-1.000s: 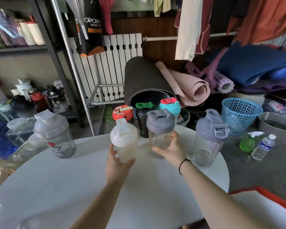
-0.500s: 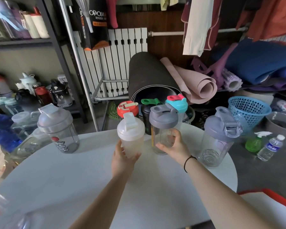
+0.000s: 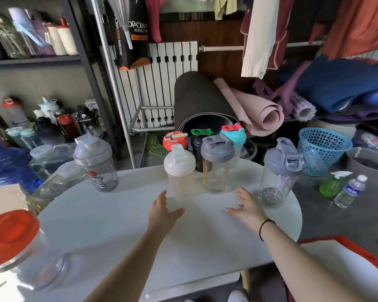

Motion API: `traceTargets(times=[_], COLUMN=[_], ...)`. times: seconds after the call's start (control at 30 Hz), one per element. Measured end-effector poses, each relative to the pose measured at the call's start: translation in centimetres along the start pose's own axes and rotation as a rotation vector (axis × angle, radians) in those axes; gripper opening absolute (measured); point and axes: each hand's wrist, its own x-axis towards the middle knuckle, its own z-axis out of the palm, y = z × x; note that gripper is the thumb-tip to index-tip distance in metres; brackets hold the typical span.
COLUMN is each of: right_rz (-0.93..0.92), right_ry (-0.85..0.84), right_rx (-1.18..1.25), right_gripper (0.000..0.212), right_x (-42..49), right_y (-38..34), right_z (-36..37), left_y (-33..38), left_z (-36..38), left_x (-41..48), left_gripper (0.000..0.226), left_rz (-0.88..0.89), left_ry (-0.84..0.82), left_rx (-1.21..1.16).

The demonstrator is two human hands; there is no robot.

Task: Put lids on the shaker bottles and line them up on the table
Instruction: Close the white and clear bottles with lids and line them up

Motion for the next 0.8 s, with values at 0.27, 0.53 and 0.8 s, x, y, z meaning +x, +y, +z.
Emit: traceTargets(times=[0.27,0.53,0.8], right_rz=[-0.068,-0.112,-0.074], right_ry=[0.011,0.388,0.699], right_rx=[-0.025,0.047,0.088], right_gripper=[0.075,0.018,0.098], right_x=[-3.8,-6.0,-4.9], right_y=[-0.7,0.4,-2.5], right_z=[-1.9,-2.4,-5.9], left_y=[1.8,1.8,1.8], left_z=[-0.8,0.9,1.6], left_x=[-1.8,-2.5,-2.5], left_gripper=[0.085,0.084,0.076], left_rz=[0.053,0.046,0.058], left_ry=[-0.151,-0.147,-0.11], left_rx=[0.114,0.167,0.234])
